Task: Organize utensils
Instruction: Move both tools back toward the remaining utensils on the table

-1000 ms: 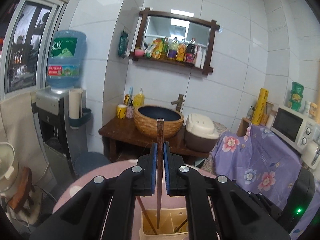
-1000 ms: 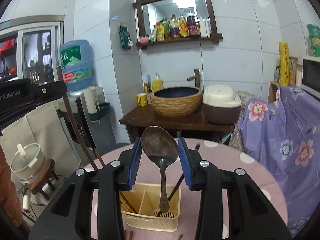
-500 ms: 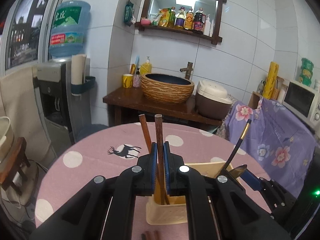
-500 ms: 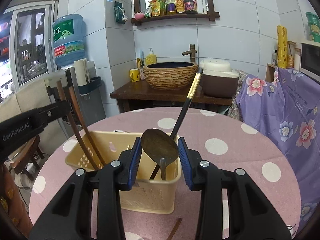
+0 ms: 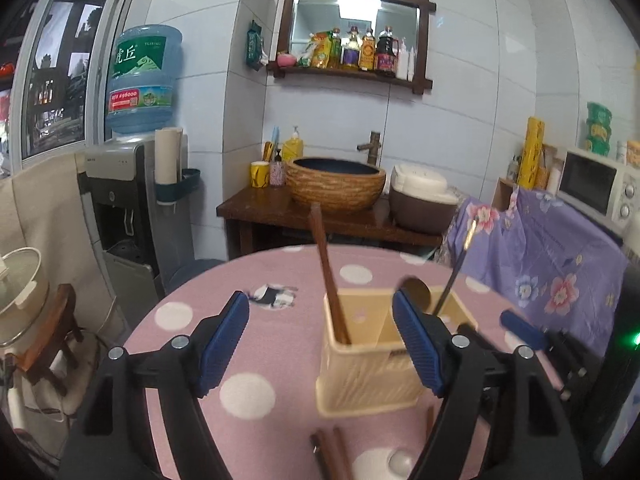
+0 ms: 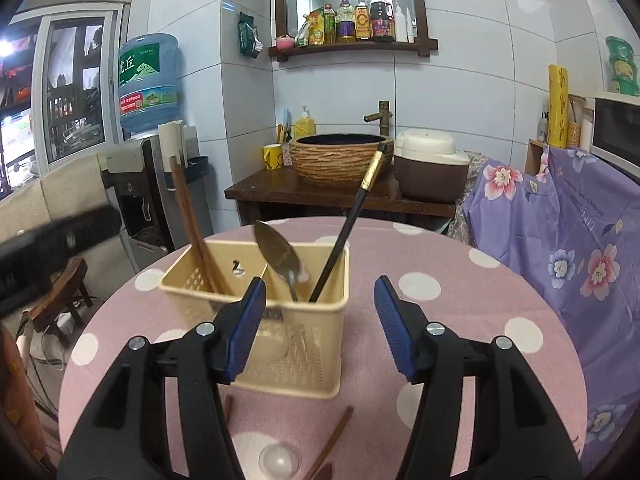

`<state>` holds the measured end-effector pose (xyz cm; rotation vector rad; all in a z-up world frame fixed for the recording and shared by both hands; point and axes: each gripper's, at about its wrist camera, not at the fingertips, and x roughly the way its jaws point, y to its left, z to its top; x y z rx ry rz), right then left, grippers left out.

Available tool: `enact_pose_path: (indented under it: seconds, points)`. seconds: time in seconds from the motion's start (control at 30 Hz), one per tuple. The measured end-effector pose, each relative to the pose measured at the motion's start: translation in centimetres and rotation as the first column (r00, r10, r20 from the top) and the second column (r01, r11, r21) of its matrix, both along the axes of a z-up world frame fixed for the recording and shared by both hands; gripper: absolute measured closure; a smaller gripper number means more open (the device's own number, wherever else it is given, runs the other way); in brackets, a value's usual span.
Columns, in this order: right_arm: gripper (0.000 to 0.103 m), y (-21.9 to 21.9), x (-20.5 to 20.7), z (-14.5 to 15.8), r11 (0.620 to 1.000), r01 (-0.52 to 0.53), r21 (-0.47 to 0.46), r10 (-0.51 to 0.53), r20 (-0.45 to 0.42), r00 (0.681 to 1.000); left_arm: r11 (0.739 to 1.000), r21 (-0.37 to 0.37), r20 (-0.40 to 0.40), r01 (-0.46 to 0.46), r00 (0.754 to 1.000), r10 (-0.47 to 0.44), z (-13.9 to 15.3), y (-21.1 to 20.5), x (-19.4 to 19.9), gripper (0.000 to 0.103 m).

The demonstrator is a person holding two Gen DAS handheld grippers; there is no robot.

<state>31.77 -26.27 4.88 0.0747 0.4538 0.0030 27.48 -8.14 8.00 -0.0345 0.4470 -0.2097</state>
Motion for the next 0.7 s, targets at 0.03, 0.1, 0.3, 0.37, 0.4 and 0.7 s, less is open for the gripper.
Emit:
enact_pose_path:
  seconds: [0.03, 0.1, 0.3, 0.37, 0.4, 0.7]
  points:
    - [0.046, 0.0, -0.9, -0.1, 1.0, -0.01, 0.006, 0.01, -0.011, 1.0, 1.0, 0.004, -0.014, 0.001, 1.0, -0.001, -0.5, 0.3, -0.5, 0.022]
    - [0.046, 0.2, -2.3, -0.4, 1.0, -0.029, -0.004, 0.028, -0.038, 0.999, 1.0, 0.006, -0.048, 0.002, 0.999, -0.001, -1.7, 1.0, -1.7, 0.018]
    - [0.046, 1.2, -6.3, -3.5, 0.997, -0.082, -0.009, 0.08, -0.142, 0.987, 1.0, 0.007, -0.16, -0.003, 0.987, 0.004, -6.4, 3.2, -4.1, 0.014]
    - [0.046, 1.2, -7.3, -4.7, 0.997, -0.081, -0.005, 0.079, -0.166, 0.983, 1.0, 0.006, -0.178, -0.019, 0.984, 0.019, -7.9, 4.0, -5.1, 0.013]
    - [0.046, 1.2, -7.8, -5.4, 0.997, -0.077, -0.008, 0.075, -0.179, 0.981, 0.999, 0.011, -0.186, -0.031, 0.982, 0.033, -8.7, 4.3, -5.5, 0.011]
    - [0.057, 0.6, -10.5, -11.2, 0.996, -0.088, 0.009, 0.086, -0.323, 0.943, 0.991, 0.114, -0.23, -0.072, 0.968, 0.097, -12.8, 5.1, -8.1, 0.006]
